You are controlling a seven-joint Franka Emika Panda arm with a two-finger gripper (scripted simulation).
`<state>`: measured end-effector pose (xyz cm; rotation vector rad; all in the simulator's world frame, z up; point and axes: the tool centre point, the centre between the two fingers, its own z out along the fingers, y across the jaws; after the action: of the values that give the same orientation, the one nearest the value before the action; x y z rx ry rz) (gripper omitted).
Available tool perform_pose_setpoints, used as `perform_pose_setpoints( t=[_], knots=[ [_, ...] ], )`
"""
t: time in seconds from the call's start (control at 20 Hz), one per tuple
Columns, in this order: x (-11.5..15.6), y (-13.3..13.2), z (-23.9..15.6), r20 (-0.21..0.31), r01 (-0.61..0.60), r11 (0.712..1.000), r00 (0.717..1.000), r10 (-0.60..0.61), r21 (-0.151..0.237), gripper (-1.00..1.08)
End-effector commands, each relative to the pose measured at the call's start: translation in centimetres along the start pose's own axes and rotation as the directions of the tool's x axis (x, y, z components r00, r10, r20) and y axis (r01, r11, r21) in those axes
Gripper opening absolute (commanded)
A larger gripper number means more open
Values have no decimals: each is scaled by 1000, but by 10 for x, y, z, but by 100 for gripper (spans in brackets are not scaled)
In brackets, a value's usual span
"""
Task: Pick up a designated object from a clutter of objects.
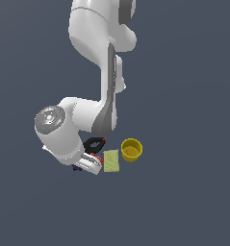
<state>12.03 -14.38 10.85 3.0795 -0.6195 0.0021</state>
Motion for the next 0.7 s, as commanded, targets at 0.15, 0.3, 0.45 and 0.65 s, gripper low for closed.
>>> perform_pose_setpoints(
  t=[0.15,0.3,0.45,0.65],
  knots=[
    [-26,-27,-50,2,3,1000,1000,-3,1,-100],
    [-41,-41,-81,2,3,1000,1000,-3,1,-100],
    [-56,-56,-112,2,3,1000,1000,-3,1,-100],
    [-75,-76,-153,1,2,1000,1000,-2,0,-100]
  ],
)
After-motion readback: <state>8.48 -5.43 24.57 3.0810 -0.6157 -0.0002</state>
